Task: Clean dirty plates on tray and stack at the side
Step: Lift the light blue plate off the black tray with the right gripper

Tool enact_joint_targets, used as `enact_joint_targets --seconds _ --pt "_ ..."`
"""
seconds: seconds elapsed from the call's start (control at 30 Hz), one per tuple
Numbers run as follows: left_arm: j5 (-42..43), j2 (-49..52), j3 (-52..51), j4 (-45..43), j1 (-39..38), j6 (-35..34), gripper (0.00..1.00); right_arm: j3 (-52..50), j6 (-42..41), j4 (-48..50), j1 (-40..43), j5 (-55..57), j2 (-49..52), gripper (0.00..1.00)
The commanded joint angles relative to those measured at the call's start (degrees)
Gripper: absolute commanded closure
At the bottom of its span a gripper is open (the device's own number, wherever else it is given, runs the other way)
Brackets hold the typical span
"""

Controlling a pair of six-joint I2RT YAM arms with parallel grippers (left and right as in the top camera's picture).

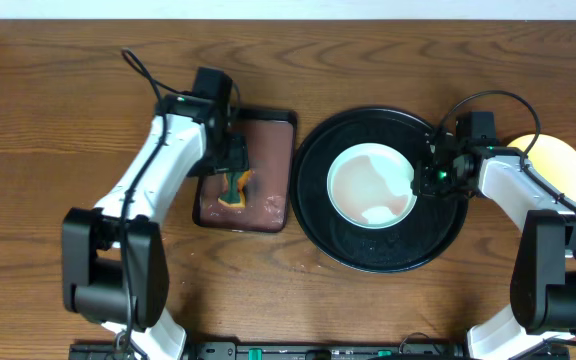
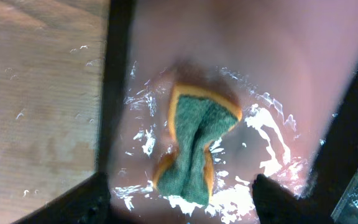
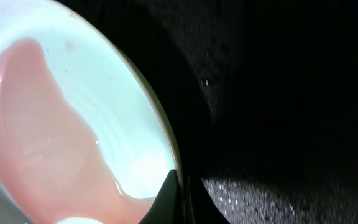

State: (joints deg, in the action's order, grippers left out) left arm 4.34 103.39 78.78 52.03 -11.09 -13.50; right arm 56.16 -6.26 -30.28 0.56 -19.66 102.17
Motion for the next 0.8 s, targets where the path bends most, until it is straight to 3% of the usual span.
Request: enact_joint_targets --seconds 0.0,0.23,0.43,0.77 --pt "0.15 -6.4 4.42 2.1 1.49 0.76 0.2 0.7 -0.09 0.7 0.15 -2.97 0.13 0.99" --pt "0.11 -14.95 4.39 2.56 4.26 0.79 0.17 10.47 -0.07 -5.55 -1.77 -4.33 -3.1 0.99" --pt "0.13 -16.2 4.37 2.56 4.59 0.79 0.17 23.32 0.11 -12.55 -7.54 -1.92 -4.26 0.99" --pt "0.13 -16.15 4.22 2.56 4.59 0.79 0.17 29.11 -1.6 -3.21 -23.28 11.93 -3.69 0.99"
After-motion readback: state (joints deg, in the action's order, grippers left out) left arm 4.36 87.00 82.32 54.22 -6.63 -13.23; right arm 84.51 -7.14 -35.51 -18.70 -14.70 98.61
